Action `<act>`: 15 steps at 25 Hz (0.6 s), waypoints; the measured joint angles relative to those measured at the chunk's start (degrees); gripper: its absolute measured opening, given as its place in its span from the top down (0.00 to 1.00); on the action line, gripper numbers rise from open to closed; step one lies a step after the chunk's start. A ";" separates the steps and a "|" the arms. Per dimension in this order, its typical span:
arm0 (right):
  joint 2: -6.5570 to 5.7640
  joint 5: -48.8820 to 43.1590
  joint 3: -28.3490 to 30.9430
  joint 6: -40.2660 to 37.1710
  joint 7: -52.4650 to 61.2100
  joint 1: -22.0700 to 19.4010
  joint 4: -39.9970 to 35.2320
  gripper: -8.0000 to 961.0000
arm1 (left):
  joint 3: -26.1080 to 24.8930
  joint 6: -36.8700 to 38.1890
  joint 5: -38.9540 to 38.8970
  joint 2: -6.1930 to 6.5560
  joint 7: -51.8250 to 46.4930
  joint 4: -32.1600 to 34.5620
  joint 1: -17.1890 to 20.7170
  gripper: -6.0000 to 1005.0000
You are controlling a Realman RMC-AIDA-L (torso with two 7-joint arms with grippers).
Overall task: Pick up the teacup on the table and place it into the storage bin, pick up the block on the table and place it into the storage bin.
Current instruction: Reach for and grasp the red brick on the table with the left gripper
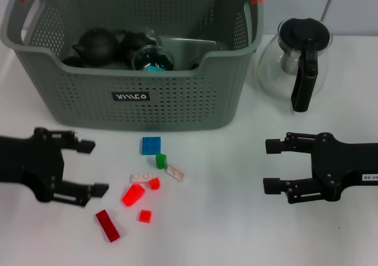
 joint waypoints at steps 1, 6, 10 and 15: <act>0.00 0.00 0.01 0.04 0.02 -0.04 0.01 0.05 | 0.33 0.22 0.69 -0.09 0.20 0.05 0.06 0.13; 0.00 0.00 0.02 0.15 0.04 -0.18 0.04 0.05 | 3.58 -0.07 5.17 -0.23 0.07 1.30 -0.03 0.13; 0.00 0.00 0.02 0.16 0.03 -0.24 0.33 0.05 | 7.04 -1.42 9.36 -0.25 -1.27 3.94 -0.50 0.13; -0.05 0.00 0.02 0.16 -0.22 -0.16 0.82 0.05 | 11.48 -5.80 12.35 -0.23 -3.07 7.45 -0.73 0.13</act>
